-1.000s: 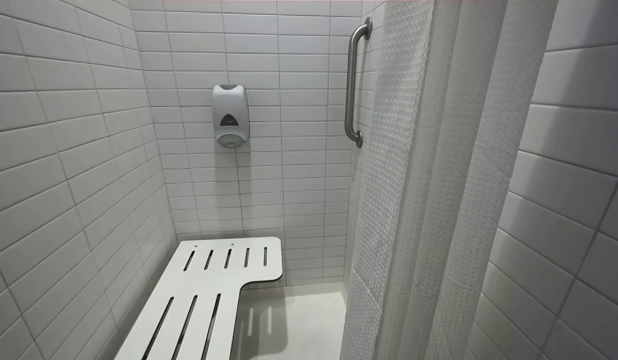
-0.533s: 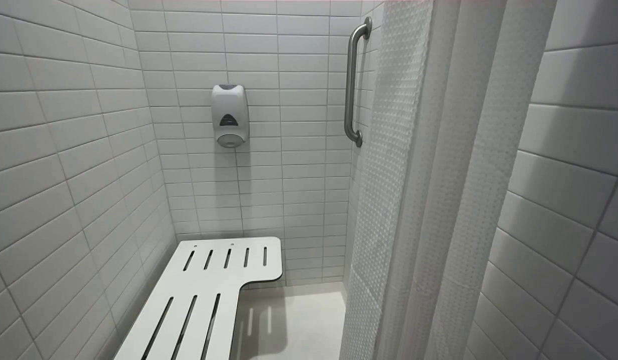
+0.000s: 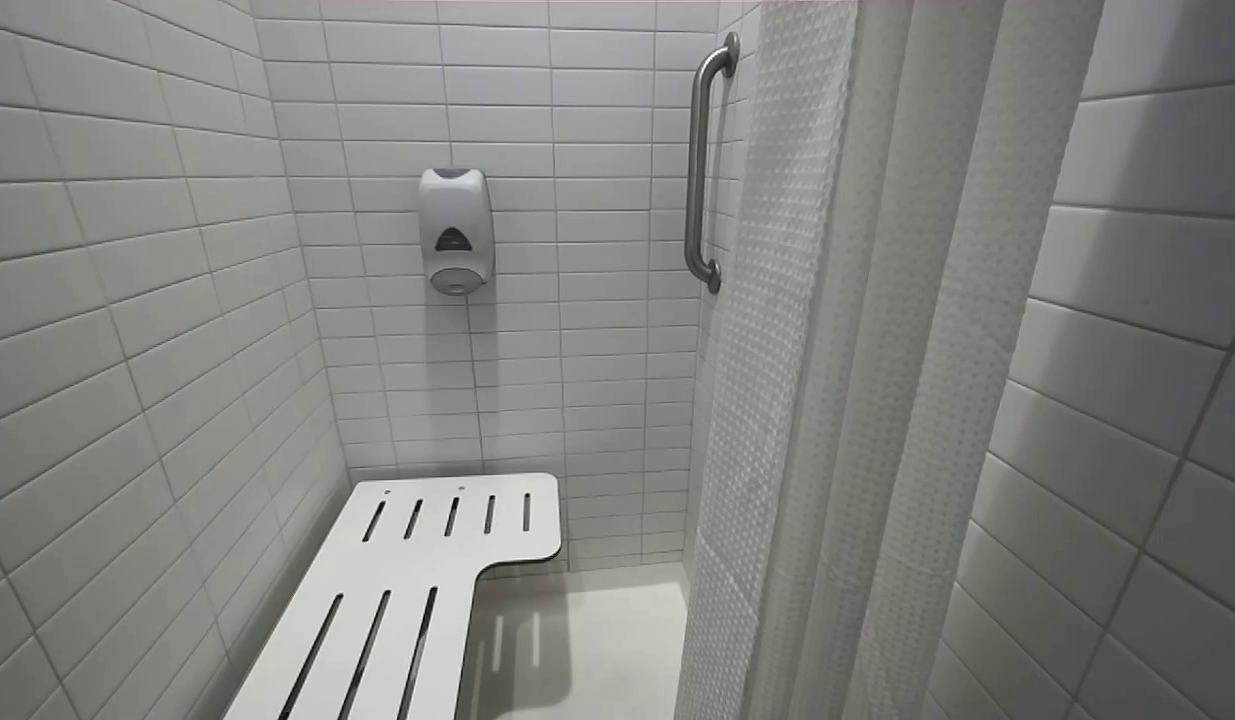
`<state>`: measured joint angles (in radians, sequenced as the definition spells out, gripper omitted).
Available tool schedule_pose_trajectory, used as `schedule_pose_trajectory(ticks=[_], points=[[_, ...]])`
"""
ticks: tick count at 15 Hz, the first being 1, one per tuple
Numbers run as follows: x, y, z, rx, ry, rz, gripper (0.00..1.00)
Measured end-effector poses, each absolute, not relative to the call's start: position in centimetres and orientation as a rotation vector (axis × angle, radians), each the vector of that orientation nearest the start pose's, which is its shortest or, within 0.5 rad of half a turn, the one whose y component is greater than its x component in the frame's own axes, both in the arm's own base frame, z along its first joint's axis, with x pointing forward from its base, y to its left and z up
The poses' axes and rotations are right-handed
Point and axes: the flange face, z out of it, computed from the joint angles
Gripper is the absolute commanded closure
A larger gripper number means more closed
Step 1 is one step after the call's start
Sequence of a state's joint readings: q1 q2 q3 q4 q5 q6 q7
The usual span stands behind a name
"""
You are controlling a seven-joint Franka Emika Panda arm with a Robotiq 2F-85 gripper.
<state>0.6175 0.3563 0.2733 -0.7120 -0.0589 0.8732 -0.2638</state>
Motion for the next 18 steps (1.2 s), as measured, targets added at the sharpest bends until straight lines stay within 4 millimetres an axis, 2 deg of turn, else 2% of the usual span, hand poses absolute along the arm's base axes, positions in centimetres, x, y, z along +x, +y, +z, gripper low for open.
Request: schedule_pose_trajectory(ticks=[4, 8, 13, 15, 16, 17, 18], points=[[36.6, 40.3, 73.6, -2.696, -1.645, 0.338, 0.97], [33.0, 43.4, 72.4, -2.679, -1.719, 0.412, 0.97], [28.7, 47.1, 70.0, -2.551, -1.874, 0.51, 0.97], [28.2, 47.4, 69.1, -2.502, -1.893, 0.537, 0.97], [28.2, 47.4, 68.6, -2.487, -1.893, 0.55, 0.64], [28.3, 47.3, 67.9, -2.472, -1.896, 0.565, 0.63], [28.4, 47.0, 67.2, -2.458, -1.903, 0.587, 0.57]])
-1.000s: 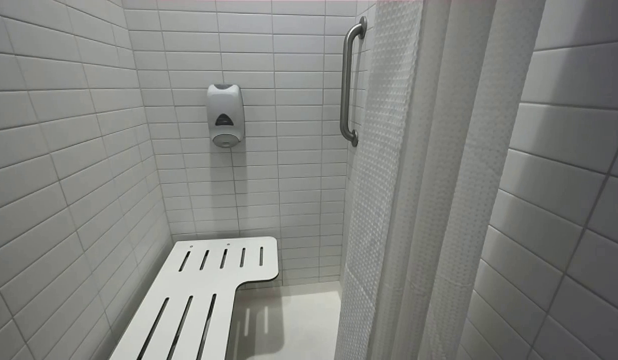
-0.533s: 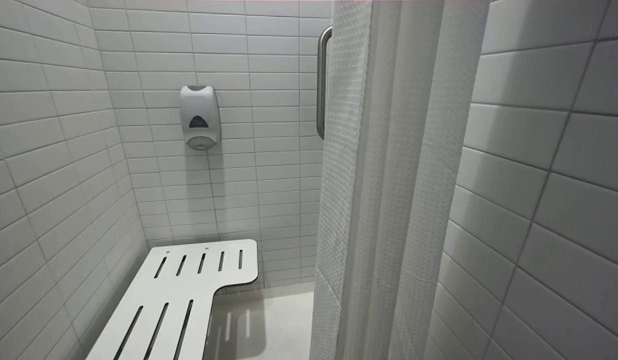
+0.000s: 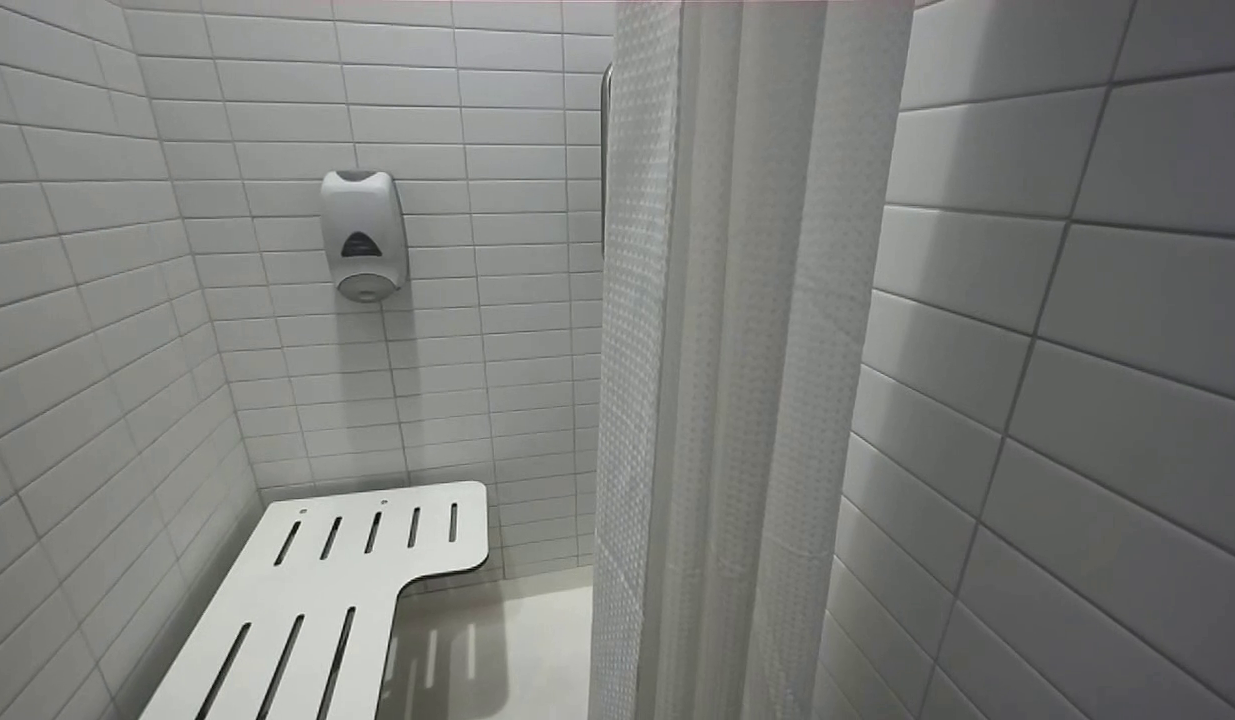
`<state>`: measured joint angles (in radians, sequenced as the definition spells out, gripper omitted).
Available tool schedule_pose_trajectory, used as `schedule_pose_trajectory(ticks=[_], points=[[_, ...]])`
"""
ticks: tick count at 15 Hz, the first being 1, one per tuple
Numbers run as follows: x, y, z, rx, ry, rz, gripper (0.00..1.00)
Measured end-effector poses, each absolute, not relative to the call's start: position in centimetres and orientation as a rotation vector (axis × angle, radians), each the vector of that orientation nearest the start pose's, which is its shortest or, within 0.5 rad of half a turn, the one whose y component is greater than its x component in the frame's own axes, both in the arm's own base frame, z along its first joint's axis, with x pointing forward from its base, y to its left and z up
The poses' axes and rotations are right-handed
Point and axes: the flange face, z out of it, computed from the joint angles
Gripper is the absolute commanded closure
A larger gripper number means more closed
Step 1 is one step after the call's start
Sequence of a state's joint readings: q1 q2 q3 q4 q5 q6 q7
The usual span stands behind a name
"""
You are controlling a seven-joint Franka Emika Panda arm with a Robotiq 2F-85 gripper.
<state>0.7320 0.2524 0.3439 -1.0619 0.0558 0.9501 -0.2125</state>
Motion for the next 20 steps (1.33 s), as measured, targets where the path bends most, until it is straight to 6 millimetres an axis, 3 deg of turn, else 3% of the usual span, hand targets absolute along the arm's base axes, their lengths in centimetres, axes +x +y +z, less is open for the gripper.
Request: schedule_pose_trajectory(ticks=[4, 8, 12, 16, 20], points=[[28.9, 45.1, 62.7, -2.439, -1.882, 0.753, 0.33], [31.0, 42.1, 58.3, -2.462, -1.812, 0.888, 0.04], [33.8, 38.8, 55.5, -2.501, -1.709, 0.949, 0.0], [37.3, 35.2, 55.2, -2.653, -1.655, 0.821, 0.0], [40.0, 30.0, 58.6, -2.869, -1.55, 0.634, 0.0]])
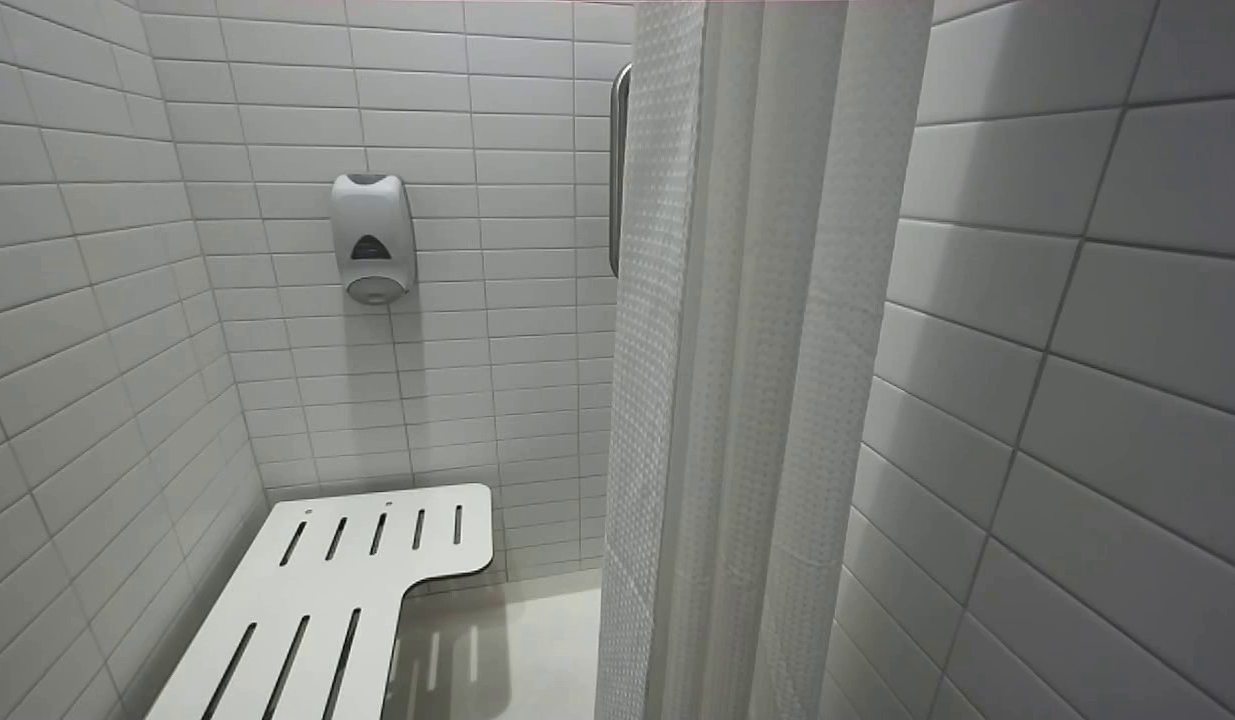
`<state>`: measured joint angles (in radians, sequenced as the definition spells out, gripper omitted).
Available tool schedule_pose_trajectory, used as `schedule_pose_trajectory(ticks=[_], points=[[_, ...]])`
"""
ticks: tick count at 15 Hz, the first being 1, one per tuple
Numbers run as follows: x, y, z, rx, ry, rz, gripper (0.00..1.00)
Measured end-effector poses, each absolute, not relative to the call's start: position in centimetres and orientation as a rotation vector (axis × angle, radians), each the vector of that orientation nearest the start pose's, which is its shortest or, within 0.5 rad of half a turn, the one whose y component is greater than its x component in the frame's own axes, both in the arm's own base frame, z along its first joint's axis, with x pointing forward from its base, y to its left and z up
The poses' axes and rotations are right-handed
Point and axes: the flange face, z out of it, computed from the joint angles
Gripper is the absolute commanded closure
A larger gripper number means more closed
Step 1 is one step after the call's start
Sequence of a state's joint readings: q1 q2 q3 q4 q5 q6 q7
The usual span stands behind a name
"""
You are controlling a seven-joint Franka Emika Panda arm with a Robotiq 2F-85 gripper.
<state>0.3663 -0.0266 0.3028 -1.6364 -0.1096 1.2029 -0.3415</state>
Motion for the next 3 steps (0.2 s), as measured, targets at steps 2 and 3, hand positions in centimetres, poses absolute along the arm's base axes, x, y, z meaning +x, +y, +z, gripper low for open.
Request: schedule_pose_trajectory(ticks=[2, 3], points=[[40.2, 26.9, 61.5, -2.97, -1.472, 0.538, 0.0], [39.9, 25.5, 62.9, -3.015, -1.429, 0.488, 0.0]])
